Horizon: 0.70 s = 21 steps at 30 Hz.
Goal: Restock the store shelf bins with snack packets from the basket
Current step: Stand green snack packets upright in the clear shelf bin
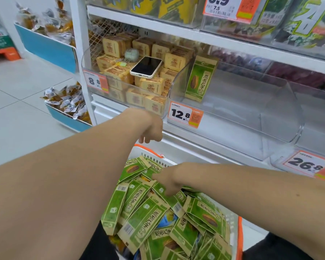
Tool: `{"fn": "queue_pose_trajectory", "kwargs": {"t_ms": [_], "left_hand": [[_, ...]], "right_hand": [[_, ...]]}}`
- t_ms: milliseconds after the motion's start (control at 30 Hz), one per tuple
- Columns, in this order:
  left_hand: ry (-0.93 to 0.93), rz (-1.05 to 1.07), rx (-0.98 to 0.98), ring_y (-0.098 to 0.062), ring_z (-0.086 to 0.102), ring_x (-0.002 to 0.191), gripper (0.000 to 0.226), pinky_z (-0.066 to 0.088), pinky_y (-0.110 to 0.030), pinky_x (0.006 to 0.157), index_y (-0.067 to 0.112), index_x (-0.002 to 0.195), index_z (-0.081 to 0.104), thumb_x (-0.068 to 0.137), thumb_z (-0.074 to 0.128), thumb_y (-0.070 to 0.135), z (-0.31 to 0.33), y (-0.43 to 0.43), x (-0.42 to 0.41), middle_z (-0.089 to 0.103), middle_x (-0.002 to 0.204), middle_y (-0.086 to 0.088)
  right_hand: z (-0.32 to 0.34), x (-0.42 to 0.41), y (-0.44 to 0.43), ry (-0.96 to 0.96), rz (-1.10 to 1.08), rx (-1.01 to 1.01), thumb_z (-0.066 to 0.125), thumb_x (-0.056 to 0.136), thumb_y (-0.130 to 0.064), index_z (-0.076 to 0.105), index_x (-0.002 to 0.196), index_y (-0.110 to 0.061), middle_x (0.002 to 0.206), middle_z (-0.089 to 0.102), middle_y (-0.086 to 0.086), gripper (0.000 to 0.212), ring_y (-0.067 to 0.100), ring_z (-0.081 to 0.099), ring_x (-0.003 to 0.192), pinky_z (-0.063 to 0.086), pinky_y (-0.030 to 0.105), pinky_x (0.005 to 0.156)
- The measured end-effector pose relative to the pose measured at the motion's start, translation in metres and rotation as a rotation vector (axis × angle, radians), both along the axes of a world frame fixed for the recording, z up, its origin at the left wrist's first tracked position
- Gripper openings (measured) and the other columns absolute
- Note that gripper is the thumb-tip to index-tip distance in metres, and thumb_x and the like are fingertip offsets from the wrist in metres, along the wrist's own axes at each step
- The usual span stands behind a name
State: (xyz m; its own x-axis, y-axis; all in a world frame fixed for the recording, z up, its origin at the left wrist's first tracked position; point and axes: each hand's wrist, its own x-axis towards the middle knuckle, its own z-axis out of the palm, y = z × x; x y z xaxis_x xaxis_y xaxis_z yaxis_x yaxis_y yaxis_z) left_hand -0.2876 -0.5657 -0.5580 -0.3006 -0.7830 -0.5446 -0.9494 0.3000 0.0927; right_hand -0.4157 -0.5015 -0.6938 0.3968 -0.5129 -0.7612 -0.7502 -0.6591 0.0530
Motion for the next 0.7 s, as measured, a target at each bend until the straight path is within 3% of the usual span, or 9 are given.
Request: {"fn": "queue_pose_trajectory", "kwargs": {"t_ms": [67, 200, 267, 367, 533, 600, 700], "left_hand": [[-0.019, -0.003, 0.005, -0.015, 0.078, 0.085, 0.032, 0.061, -0.043, 0.091, 0.018, 0.122, 0.068, 0.103, 0.051, 0.036, -0.001, -0.002, -0.007, 0.077, 0.102, 0.002], [-0.006, -0.023, 0.0, -0.019, 0.077, 0.088, 0.034, 0.061, -0.046, 0.092, 0.015, 0.124, 0.067, 0.103, 0.05, 0.036, -0.002, -0.007, -0.021, 0.076, 0.105, -0.001], [-0.01, -0.038, 0.006, -0.019, 0.077, 0.089, 0.034, 0.061, -0.046, 0.092, 0.015, 0.125, 0.065, 0.103, 0.049, 0.036, -0.001, -0.008, -0.028, 0.076, 0.105, -0.001], [-0.021, -0.048, 0.024, -0.019, 0.077, 0.09, 0.034, 0.061, -0.046, 0.093, 0.015, 0.128, 0.063, 0.104, 0.049, 0.035, 0.0, -0.007, -0.033, 0.075, 0.108, -0.001], [-0.026, -0.017, 0.045, -0.02, 0.077, 0.092, 0.036, 0.06, -0.047, 0.094, 0.015, 0.136, 0.06, 0.105, 0.048, 0.03, 0.001, -0.007, -0.029, 0.075, 0.112, -0.001], [-0.03, -0.012, 0.054, -0.019, 0.076, 0.096, 0.038, 0.06, -0.045, 0.095, 0.015, 0.141, 0.057, 0.107, 0.045, 0.023, 0.004, -0.004, -0.027, 0.074, 0.119, -0.002], [-0.039, -0.006, 0.074, -0.02, 0.075, 0.104, 0.041, 0.059, -0.044, 0.096, 0.014, 0.147, 0.054, 0.107, 0.044, 0.013, 0.01, 0.001, -0.024, 0.071, 0.131, -0.005]], "right_hand": [[-0.01, 0.003, 0.007, 0.011, -0.06, 0.064, 0.067, 0.097, -0.026, 0.016, 0.16, -0.025, 0.113, 0.065, 0.012, 0.082, 0.025, 0.064, 0.091, 0.057, 0.041, 0.079], [-0.026, 0.009, 0.018, 0.043, -0.172, 0.079, 0.062, 0.099, -0.02, -0.005, 0.161, -0.034, 0.108, 0.065, 0.015, 0.093, 0.019, 0.057, 0.071, 0.052, 0.034, 0.061], [-0.031, 0.009, 0.019, 0.027, -0.163, -0.016, 0.063, 0.1, -0.028, -0.003, 0.159, -0.034, 0.105, 0.064, 0.017, 0.088, 0.024, 0.059, 0.081, 0.055, 0.04, 0.07], [-0.032, 0.005, 0.023, -0.041, -0.168, -0.152, 0.071, 0.094, -0.039, 0.01, 0.154, -0.028, 0.12, 0.055, 0.023, 0.086, 0.035, 0.053, 0.106, 0.052, 0.048, 0.088], [-0.028, 0.003, 0.021, -0.217, -0.261, -0.179, 0.069, 0.088, -0.052, 0.019, 0.154, -0.009, 0.097, 0.061, 0.012, 0.093, 0.024, 0.064, 0.08, 0.062, 0.04, 0.068], [-0.02, -0.001, 0.015, -0.285, -0.33, -0.174, 0.06, 0.091, -0.058, 0.021, 0.156, -0.006, 0.117, 0.061, 0.017, 0.092, 0.027, 0.064, 0.091, 0.055, 0.037, 0.069], [-0.004, -0.007, 0.004, -0.407, -0.529, -0.133, 0.047, 0.093, -0.06, 0.024, 0.156, -0.012, 0.148, 0.038, 0.023, 0.082, 0.038, 0.058, 0.114, 0.046, 0.037, 0.078]]}}
